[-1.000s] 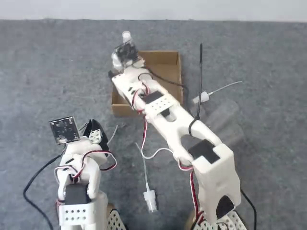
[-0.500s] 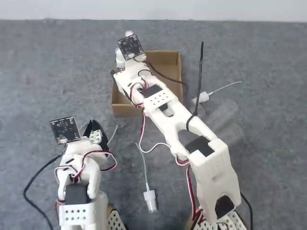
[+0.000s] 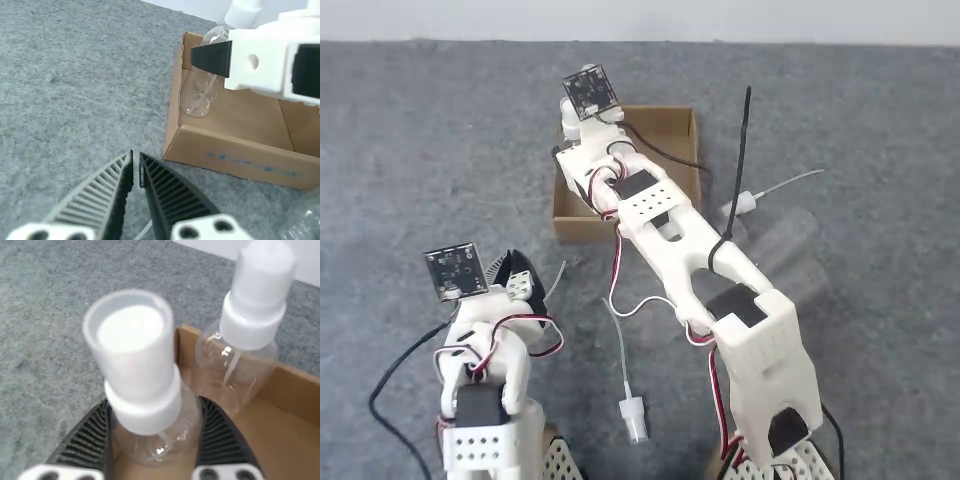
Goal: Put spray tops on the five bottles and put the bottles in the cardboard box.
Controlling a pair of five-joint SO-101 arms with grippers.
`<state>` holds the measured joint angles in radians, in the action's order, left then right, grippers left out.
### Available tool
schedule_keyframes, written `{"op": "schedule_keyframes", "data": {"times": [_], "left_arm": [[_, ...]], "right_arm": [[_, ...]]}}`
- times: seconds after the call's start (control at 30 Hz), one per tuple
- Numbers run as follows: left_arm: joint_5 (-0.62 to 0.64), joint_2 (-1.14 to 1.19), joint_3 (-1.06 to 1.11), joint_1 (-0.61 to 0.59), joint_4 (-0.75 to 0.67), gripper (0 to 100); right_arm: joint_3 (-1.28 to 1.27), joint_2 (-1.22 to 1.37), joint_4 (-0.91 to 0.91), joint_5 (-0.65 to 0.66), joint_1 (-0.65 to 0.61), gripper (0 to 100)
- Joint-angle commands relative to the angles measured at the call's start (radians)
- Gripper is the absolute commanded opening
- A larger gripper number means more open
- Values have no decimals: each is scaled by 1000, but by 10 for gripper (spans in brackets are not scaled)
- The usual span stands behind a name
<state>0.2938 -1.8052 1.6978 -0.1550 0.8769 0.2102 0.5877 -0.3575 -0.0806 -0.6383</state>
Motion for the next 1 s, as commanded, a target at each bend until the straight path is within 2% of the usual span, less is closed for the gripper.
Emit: {"op": "schedule_keyframes", "data": {"times": [0.0,0.4,0.67,0.97], "left_arm": [[-6,-14,-12,6,9,12],[-6,-14,-12,6,9,12],[-6,-14,-12,6,8,12],[-6,-14,-12,6,6,12]], "right_arm": [[72,-22,-47,-64,18,128],[77,-35,-119,-91,-2,251],[72,-59,-128,-55,-16,252],[75,-124,-255,-55,-16,252]]}}
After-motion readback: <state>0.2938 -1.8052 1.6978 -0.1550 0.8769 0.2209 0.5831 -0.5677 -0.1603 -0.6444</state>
